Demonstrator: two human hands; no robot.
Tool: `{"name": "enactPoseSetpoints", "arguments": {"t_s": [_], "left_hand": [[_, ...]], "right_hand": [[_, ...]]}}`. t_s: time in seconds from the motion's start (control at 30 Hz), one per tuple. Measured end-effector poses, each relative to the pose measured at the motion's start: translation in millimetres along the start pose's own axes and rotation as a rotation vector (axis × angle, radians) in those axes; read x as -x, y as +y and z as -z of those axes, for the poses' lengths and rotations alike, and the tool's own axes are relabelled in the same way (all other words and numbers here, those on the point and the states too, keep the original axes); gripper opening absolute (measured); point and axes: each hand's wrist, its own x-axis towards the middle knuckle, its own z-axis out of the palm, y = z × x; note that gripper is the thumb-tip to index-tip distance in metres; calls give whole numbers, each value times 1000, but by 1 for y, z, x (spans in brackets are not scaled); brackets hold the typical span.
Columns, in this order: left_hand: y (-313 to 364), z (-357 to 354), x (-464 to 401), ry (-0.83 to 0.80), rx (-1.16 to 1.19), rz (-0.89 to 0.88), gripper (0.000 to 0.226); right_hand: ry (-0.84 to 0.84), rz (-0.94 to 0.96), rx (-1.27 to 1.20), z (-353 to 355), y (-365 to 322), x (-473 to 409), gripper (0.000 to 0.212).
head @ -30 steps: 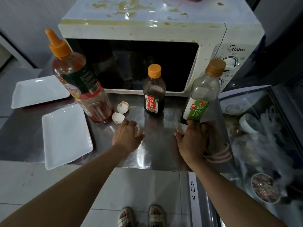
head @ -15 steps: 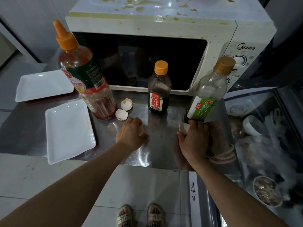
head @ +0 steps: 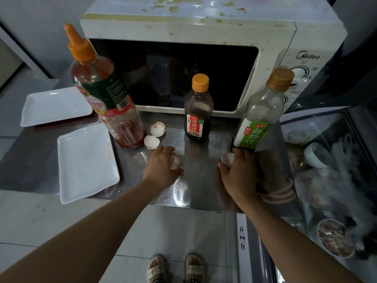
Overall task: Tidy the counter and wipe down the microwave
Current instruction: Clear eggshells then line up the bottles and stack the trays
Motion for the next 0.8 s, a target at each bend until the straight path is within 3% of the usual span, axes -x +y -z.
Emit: {"name": "enactPoseSetpoints", "arguments": {"t_s": [0.23,0.5,0.8], "left_hand": [[0,-2,0,58,4,7,46],[3,-1,0,41,11,37,54],[4,-2,1,50,-10,25,42]], "right_hand": [[-25,16,-4,-2,2,-2,52],[-20,15,-29,-4,2,0,57],[-32,18,-35,-4,3,0,56]]}}
